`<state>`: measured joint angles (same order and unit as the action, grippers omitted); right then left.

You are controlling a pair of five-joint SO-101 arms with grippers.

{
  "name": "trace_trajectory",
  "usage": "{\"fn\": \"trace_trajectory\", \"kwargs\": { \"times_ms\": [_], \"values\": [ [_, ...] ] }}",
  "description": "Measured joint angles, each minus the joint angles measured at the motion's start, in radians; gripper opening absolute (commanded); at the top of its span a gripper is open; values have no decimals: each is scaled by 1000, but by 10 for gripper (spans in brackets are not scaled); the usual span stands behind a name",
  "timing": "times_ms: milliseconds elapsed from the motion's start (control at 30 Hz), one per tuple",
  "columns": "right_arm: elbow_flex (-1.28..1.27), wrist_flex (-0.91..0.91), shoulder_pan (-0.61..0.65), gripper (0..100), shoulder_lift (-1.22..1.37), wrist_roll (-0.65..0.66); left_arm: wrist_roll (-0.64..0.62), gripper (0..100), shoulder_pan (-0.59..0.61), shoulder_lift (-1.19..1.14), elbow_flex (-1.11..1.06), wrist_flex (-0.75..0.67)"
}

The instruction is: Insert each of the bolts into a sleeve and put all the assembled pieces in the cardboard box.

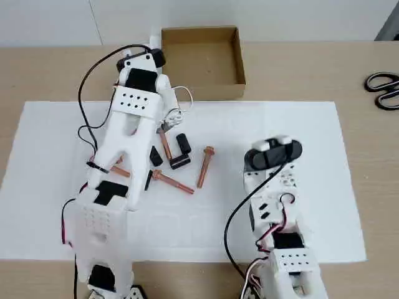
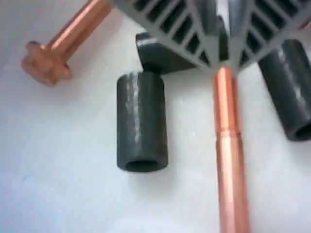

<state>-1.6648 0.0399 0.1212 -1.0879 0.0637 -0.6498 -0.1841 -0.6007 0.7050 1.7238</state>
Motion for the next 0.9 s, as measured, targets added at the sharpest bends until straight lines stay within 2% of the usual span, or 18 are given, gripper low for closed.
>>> {"fn": "trace_trajectory", "kwargs": {
  "times_ms": [367,600,900],
  "values": [
    [-5,34,2,7,-3,-75,6,9,21,-219,186,0],
    [-5,34,2,6,-3,-77,6,156,48,-247,209,9],
    [-5,34,2,6,-3,-80,9,170,46,-253,215,9]
  ]
}}
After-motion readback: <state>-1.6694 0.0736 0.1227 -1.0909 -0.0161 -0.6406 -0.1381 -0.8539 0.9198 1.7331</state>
